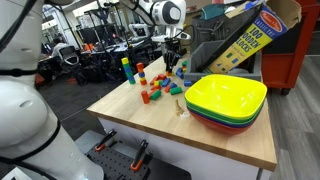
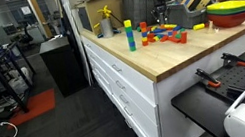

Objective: Put one orange block on top of the stack on the right.

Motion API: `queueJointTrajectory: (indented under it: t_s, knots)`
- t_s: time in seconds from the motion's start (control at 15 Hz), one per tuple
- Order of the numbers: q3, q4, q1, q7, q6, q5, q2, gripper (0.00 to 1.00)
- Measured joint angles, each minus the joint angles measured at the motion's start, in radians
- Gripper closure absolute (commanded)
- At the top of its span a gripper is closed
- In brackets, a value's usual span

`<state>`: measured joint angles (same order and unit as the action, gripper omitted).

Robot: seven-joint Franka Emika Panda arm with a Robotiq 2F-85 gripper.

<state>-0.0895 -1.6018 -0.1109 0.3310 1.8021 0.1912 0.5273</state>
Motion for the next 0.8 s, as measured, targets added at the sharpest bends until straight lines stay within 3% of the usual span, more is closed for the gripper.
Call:
queueJointTrajectory:
  t_s: [0.8]
  knots:
    - [0.001, -0.2, 0.078, 0.039, 0.037, -0.084, -0.211, 0.93]
